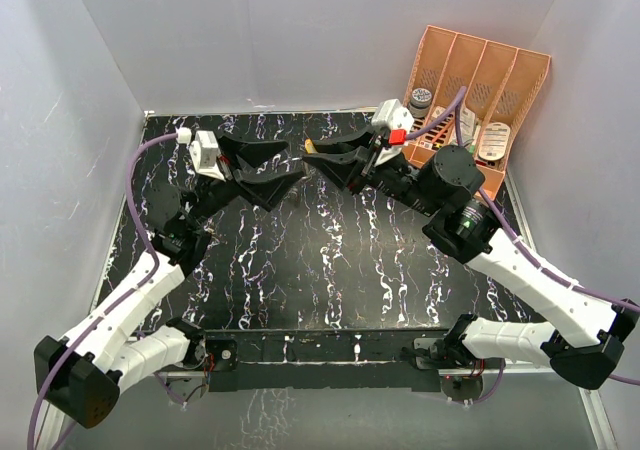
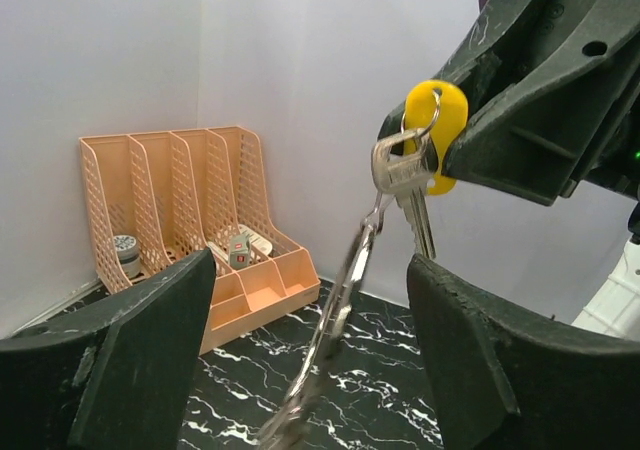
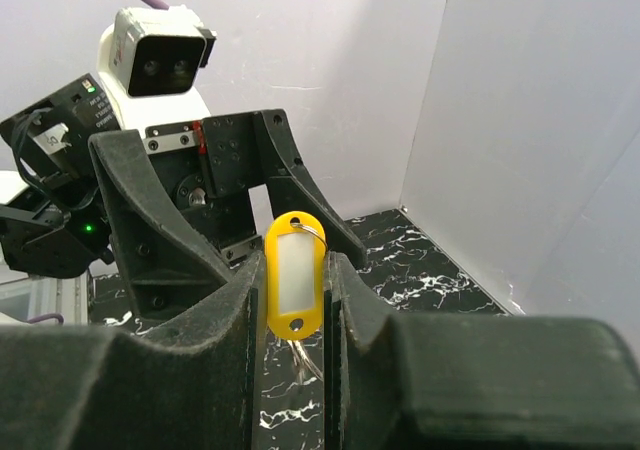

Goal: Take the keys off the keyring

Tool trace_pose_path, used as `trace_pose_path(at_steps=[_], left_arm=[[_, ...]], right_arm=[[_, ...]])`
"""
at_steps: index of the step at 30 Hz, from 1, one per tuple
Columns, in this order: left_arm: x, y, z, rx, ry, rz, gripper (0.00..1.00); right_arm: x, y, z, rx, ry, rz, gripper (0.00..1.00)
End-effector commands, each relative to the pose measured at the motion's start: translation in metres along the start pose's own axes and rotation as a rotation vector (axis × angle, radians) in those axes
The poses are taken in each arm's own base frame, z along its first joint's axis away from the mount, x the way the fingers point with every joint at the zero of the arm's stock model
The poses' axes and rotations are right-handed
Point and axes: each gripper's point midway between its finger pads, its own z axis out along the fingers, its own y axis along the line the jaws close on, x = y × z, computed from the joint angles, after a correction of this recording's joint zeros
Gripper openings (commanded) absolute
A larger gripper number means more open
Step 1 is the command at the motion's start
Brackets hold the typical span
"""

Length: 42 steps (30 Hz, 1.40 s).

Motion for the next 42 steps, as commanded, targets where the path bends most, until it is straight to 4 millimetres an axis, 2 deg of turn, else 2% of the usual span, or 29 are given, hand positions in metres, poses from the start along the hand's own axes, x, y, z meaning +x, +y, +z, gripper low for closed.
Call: trace_pose_path(at_steps=[1, 12, 21, 27, 29, 42], left_arm=[[-0.011, -0.008, -0.005, 0.023, -0.055, 0.048, 0.76], [0.000, -0.004, 0.011, 0.091, -0.077, -0.035, 0.73], [-0.008, -0.011, 0.014, 0.136, -0.110, -0.035, 0.71], [-0.010, -0.020, 0.014, 0.190, -0.114, -0.060, 0.69], [-0.016, -0.026, 0.013, 0.215, -0.136, -0.049, 0.69], [-0.026, -0.024, 0.016, 0.223, -0.201, -0.063, 0.66]], right_arm=[[-0.039, 0.004, 0.000, -0.018, -0.126, -0.014, 0.00], [-0.034, 0.006, 0.004, -0.031, -0.124, 0.007, 0.00], [-0.030, 0.007, 0.004, -0.033, -0.116, 0.013, 0.00], [-0.028, 0.007, 0.006, -0.039, -0.112, 0.015, 0.00], [-0.028, 0.007, 0.007, -0.040, -0.112, 0.016, 0.00], [-0.025, 0.014, 0.007, -0.072, -0.106, 0.041, 0.00]])
